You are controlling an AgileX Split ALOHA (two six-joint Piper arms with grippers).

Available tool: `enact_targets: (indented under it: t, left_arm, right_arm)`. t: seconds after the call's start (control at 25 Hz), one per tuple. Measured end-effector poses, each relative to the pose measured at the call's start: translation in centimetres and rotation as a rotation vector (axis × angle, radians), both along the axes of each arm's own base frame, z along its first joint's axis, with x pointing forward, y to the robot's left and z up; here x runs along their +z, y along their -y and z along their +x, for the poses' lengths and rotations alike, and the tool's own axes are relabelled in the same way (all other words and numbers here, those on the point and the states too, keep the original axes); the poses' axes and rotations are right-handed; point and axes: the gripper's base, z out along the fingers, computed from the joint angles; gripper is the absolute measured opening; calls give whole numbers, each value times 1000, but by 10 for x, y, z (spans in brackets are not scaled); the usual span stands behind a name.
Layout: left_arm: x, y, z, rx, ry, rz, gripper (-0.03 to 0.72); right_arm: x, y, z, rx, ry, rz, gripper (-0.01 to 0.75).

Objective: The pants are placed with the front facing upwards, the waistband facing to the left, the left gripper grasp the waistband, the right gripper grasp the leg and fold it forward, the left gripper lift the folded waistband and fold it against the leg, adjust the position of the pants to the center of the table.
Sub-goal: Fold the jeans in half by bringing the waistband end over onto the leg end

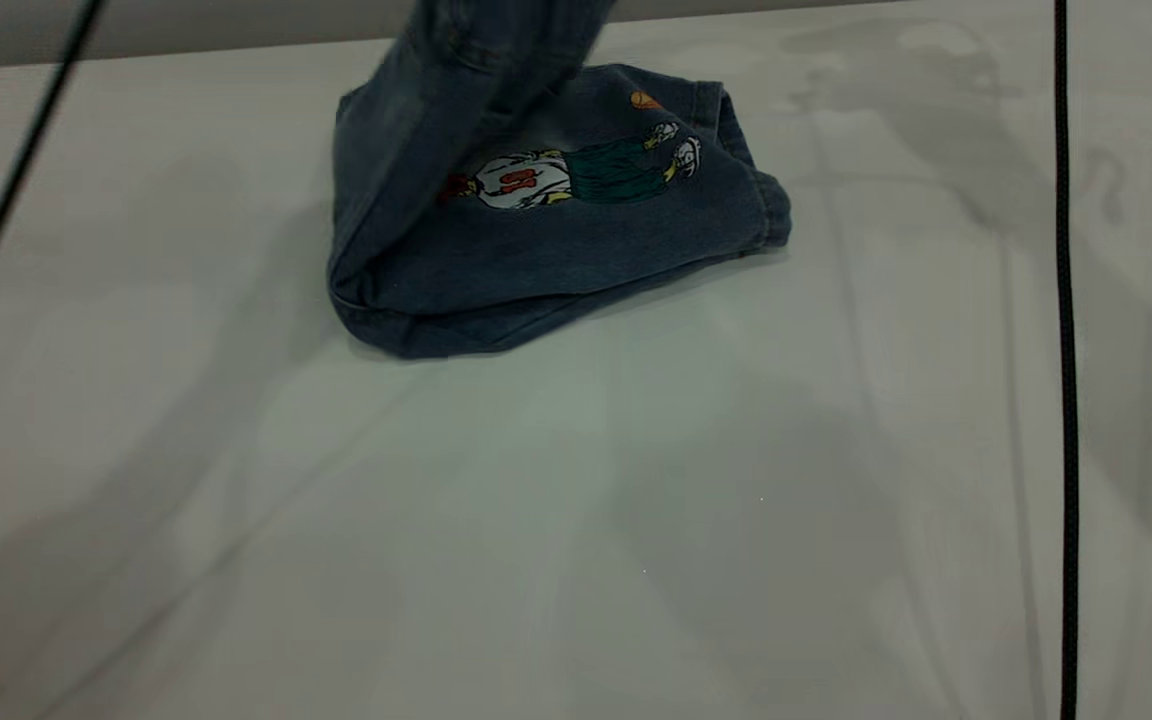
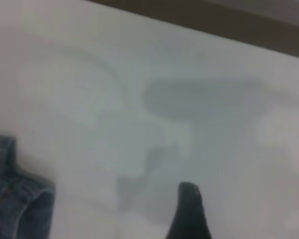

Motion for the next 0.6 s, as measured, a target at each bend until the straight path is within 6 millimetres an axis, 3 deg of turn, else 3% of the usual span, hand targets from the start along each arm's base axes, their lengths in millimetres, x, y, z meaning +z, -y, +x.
enact_targets:
  t: [0.12, 0.44, 0.6]
  left_arm:
    - [-21, 13, 6, 33, 28, 14, 66]
    - [-91, 25, 20, 98, -8, 49, 70]
    - [-97, 29, 19, 75, 25, 65, 123]
  right_arm:
    - [0, 0, 0, 1, -4, -2, 459]
    - [0, 0, -1, 7, -8, -7, 459]
    - [0, 0, 0, 8, -3, -6, 459]
